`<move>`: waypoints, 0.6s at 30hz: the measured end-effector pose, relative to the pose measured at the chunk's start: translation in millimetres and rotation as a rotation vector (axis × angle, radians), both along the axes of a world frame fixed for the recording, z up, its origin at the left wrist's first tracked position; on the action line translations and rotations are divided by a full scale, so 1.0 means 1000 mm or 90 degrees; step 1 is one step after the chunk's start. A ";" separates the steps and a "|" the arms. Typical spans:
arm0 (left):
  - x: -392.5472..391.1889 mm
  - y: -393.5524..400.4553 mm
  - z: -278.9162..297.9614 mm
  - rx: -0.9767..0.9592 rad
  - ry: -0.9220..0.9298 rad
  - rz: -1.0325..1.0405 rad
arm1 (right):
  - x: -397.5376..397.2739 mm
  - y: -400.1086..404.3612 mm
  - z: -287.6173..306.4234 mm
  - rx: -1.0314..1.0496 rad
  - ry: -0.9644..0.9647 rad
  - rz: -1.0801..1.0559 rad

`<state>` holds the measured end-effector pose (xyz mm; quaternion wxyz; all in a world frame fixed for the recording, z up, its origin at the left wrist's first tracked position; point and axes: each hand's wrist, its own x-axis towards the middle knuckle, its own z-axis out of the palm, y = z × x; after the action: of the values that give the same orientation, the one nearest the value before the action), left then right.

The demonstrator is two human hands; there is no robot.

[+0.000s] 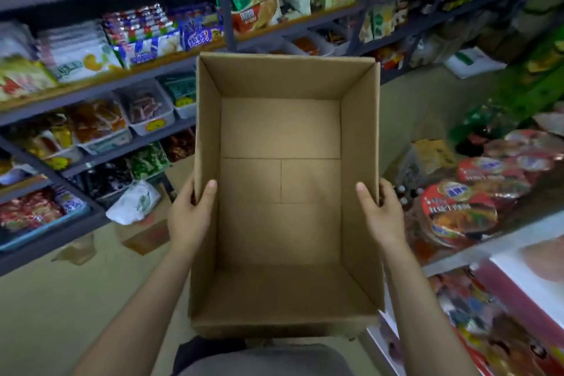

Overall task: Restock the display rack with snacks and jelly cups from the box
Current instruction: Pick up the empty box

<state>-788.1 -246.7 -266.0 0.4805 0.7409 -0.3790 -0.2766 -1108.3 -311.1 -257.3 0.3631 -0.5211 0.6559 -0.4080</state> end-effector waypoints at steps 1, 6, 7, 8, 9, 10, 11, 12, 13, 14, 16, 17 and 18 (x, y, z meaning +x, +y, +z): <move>0.001 -0.023 0.007 0.000 -0.003 -0.015 | 0.000 -0.016 0.002 -0.003 -0.011 -0.010; -0.002 -0.141 0.022 0.026 -0.012 -0.069 | 0.002 -0.099 -0.004 0.003 -0.018 -0.078; -0.002 -0.169 0.019 0.033 -0.021 -0.081 | 0.002 -0.118 -0.007 0.005 -0.023 -0.100; -0.003 -0.196 0.015 0.041 -0.028 -0.089 | 0.001 -0.139 -0.013 0.005 -0.032 -0.120; -0.006 -0.225 0.011 0.050 -0.040 -0.101 | 0.001 -0.161 -0.017 0.006 -0.036 -0.135; -0.008 -0.255 0.007 0.054 -0.043 -0.112 | 0.000 -0.186 -0.021 0.007 -0.042 -0.148; -0.009 -0.285 0.001 0.061 -0.040 -0.125 | -0.001 -0.210 -0.024 0.013 -0.040 -0.155; -0.011 -0.318 -0.007 0.067 -0.033 -0.131 | -0.002 -0.235 -0.027 0.024 -0.039 -0.167; -0.012 -0.352 -0.014 0.084 -0.031 -0.139 | -0.003 -0.260 -0.029 0.041 -0.036 -0.182; -0.015 -0.384 -0.022 0.102 -0.035 -0.151 | -0.006 -0.283 -0.031 0.056 -0.028 -0.198; -0.029 -0.443 -0.037 0.126 -0.031 -0.174 | -0.015 -0.326 -0.039 0.077 0.007 -0.215; -0.041 -0.466 -0.043 0.139 -0.031 -0.181 | -0.023 -0.345 -0.042 0.085 0.020 -0.239; -0.054 -0.487 -0.047 0.158 -0.027 -0.196 | -0.034 -0.361 -0.046 0.098 0.021 -0.273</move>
<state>-842.2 -733.3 -313.3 0.3294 0.7336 -0.4608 -0.3756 -1142.0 -671.6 -303.3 0.2960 -0.3470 0.7867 -0.4160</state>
